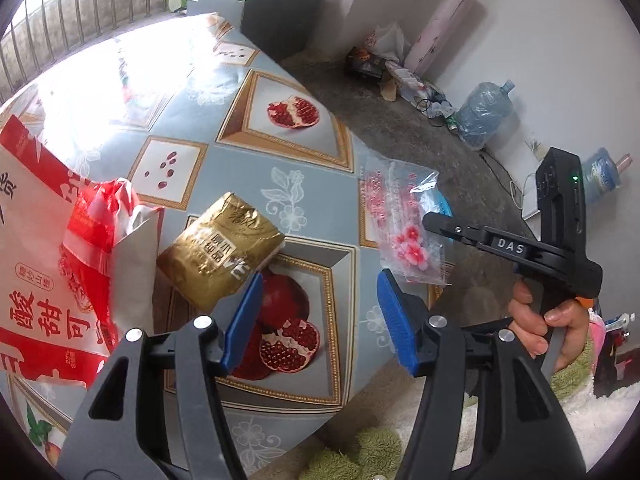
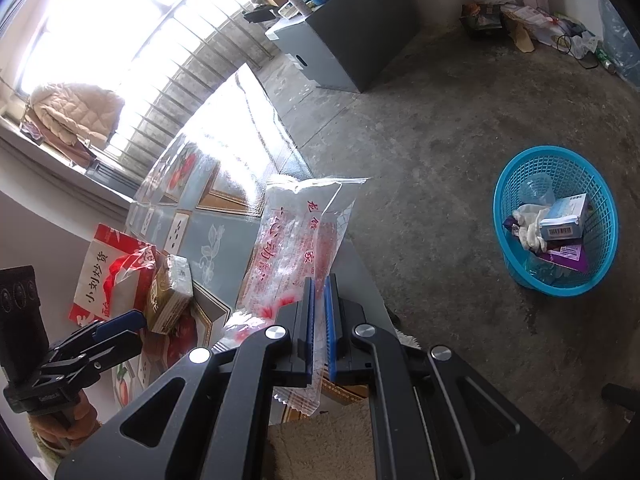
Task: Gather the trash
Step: 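Open the left tool and reposition it around the gold packet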
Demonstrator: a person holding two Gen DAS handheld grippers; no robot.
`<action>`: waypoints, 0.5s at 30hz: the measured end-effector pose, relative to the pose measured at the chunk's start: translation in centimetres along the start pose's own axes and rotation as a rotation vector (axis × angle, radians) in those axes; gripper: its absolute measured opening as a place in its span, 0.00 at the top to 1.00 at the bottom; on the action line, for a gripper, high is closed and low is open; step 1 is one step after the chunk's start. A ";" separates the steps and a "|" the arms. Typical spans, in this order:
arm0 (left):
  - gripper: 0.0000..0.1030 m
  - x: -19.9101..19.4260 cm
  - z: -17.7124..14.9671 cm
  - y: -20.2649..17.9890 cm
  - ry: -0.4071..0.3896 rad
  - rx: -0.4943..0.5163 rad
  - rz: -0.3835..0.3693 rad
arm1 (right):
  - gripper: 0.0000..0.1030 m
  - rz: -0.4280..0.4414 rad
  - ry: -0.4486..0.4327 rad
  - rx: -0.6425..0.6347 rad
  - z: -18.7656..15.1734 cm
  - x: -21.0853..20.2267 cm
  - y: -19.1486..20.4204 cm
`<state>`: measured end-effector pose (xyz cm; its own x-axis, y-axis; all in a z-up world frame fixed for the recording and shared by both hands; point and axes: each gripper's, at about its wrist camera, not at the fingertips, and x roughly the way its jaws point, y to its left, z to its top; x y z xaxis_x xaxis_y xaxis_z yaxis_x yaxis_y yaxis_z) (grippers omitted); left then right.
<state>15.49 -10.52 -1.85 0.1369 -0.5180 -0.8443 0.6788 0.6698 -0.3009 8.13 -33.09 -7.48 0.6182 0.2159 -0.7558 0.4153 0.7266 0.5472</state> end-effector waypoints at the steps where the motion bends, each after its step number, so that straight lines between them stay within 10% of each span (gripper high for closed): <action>1: 0.46 -0.1 0.1 -0.4 -0.015 0.016 0.003 | 0.95 0.001 0.000 0.001 0.0 0.0 0.0; 9: 0.46 2.1 2.4 -0.8 -0.070 0.139 0.287 | 0.95 0.013 0.000 0.004 0.0 -0.1 0.0; 15: 0.46 4.2 1.9 0.0 -0.008 0.099 0.264 | 0.95 0.022 0.001 0.010 0.1 -0.1 -0.3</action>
<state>17.45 -13.69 -4.55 0.3234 -0.3371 -0.8842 0.6859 0.7272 -0.0264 8.03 -33.40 -7.51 0.6267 0.2325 -0.7438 0.4083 0.7150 0.5675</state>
